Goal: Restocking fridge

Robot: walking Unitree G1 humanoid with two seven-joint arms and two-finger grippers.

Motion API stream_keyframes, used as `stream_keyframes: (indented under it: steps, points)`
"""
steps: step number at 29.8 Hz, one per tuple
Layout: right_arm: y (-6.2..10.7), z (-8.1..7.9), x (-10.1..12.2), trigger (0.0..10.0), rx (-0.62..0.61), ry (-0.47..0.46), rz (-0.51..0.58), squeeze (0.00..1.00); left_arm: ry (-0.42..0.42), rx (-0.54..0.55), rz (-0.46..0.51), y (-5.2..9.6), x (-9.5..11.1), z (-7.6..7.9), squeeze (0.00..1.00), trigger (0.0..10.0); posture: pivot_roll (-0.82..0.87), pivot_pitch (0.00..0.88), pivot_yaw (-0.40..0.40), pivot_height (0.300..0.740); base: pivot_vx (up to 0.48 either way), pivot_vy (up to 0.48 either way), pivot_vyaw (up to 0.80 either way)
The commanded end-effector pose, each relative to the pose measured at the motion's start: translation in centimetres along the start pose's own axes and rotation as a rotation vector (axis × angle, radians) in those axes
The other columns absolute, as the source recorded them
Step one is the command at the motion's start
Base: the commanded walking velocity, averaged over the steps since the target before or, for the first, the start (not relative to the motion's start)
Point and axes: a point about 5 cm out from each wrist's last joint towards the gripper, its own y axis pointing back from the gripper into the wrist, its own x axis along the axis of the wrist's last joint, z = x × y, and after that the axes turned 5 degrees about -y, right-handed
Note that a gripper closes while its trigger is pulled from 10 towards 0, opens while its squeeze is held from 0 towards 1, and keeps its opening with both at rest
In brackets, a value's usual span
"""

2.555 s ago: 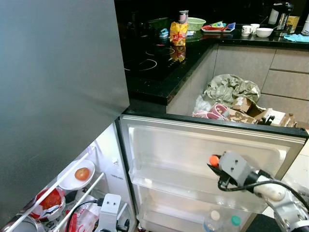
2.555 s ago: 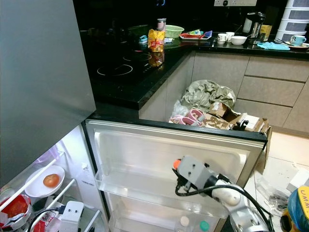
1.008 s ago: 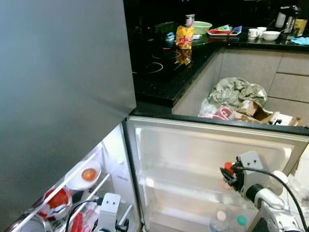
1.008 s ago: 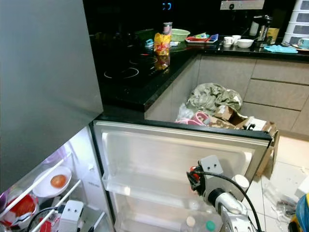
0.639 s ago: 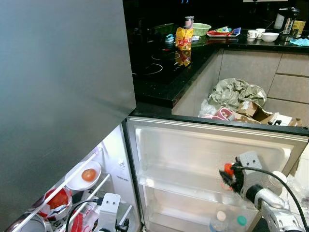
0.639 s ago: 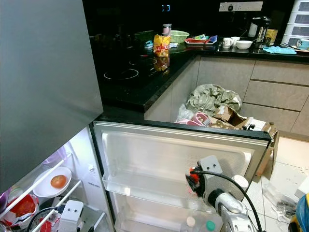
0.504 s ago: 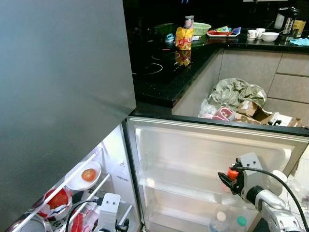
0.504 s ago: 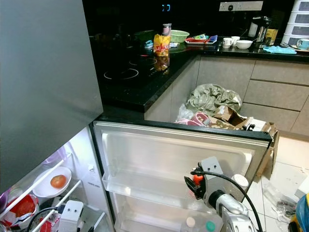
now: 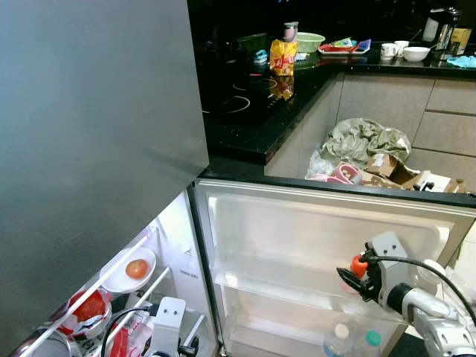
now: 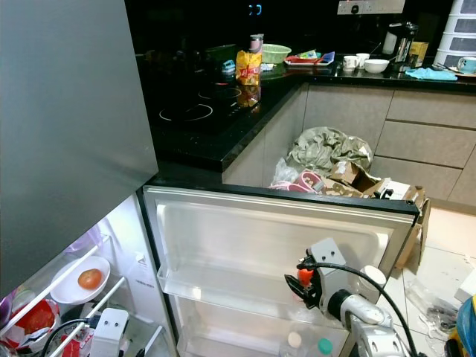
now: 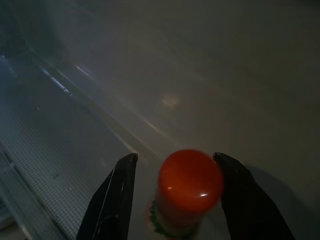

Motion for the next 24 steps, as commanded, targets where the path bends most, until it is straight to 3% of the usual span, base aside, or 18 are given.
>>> stream_keyframes:
  steps: [1, 11, 15, 16, 18, 20, 22, 24]
  points:
    - [0.5, 0.0, 0.1, 10.0, 0.019, 0.011, -0.017, 0.0, -0.013, -0.001, -0.014, 0.2, -0.4, -0.2, 0.0, 10.0, -0.12, 0.056, 0.055, 0.74, 0.0, 0.0, 0.0]
    - [2.3, 0.2, 3.2, 10.0, 0.067, 0.153, -0.055, 0.0, -0.016, -0.01, -0.017, 0.2, -0.5, 0.0, 0.0, 10.0, -0.13, 0.059, 0.053, 0.74, 0.0, 0.0, 0.0]
    - [3.0, -0.7, 5.5, 10.0, 0.147, 0.104, 0.046, 0.0, -0.027, -0.016, -0.013, 0.2, -0.4, 0.0, 0.0, 10.0, -0.13, 0.06, 0.051, 0.74, 0.0, 0.0, 0.0]
    - [3.6, -1.7, 7.2, 10.0, 0.238, 0.046, 0.134, 0.0, -0.025, -0.012, -0.007, 0.1, -0.3, -0.1, 0.0, 10.0, -0.13, 0.06, 0.051, 0.74, 0.0, 0.0, 0.0]
    - [3.9, -2.5, 8.1, 10.0, 0.314, 0.001, 0.184, 0.0, -0.022, -0.006, -0.005, 0.1, -0.3, -0.3, 0.0, 10.0, -0.14, 0.061, 0.052, 0.74, 0.0, 0.0, 0.0]
    - [4.0, -2.8, 8.2, 10.0, 0.34, -0.018, 0.19, 0.0, -0.021, -0.003, -0.003, 0.1, -0.2, -0.3, 0.0, 10.0, -0.14, 0.062, 0.052, 0.74, 0.0, 0.0, 0.0]
    - [3.7, -4.3, 6.6, 10.0, 0.447, -0.068, 0.118, 0.0, -0.018, 0.012, 0.016, 0.0, 0.2, -0.5, 0.0, 10.0, -0.14, 0.062, 0.051, 0.74, 0.0, 0.0, 0.0]
    - [3.4, -4.8, 5.7, 10.0, 0.471, -0.074, 0.078, 0.0, -0.016, 0.016, 0.019, 0.0, 0.3, -0.5, 0.0, 10.0, -0.14, 0.061, 0.051, 0.74, 0.0, 0.0, 0.0]
